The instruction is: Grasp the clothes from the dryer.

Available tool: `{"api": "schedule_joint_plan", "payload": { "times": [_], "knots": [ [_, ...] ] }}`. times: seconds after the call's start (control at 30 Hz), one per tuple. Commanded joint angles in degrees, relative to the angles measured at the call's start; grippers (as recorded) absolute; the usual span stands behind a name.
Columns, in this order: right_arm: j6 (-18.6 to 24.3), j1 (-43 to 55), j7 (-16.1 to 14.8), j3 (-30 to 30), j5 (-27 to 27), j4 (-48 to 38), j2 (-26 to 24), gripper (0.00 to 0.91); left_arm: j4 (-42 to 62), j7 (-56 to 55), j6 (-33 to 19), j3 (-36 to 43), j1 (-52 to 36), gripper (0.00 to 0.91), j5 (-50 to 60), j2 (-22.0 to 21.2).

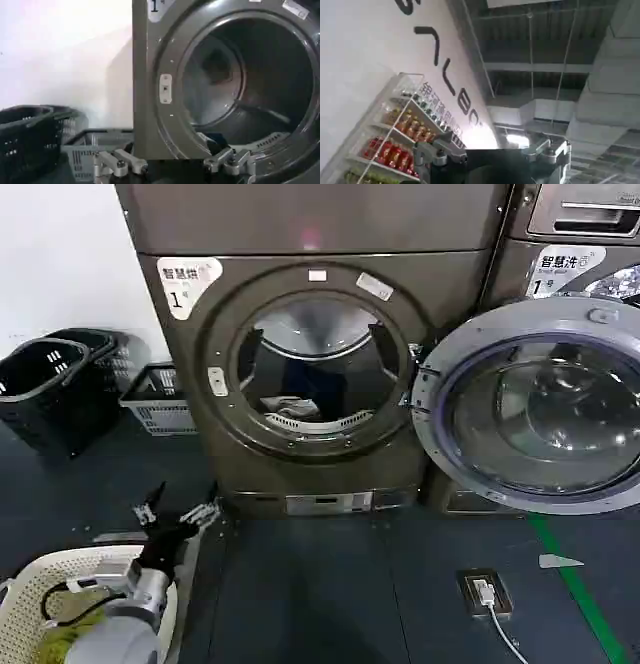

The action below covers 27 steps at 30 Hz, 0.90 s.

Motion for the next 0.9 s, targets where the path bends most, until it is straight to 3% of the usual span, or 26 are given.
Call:
{"api": "schedule_joint_plan", "payload": {
  "times": [0.03,0.9],
  "knots": [
    [0.5,1.7,-1.6,-2.1,-0.5,0.2,-0.2,0.907,-0.1,0.3,-0.2,0.0,0.1,0.907,0.0,0.0],
    [1.9,2.4,-1.3,-3.0,2.3,1.0,0.3,0.907,0.0,0.7,-0.7,0.6,0.0,0.907,0.6,-0.4]
  ]
}}
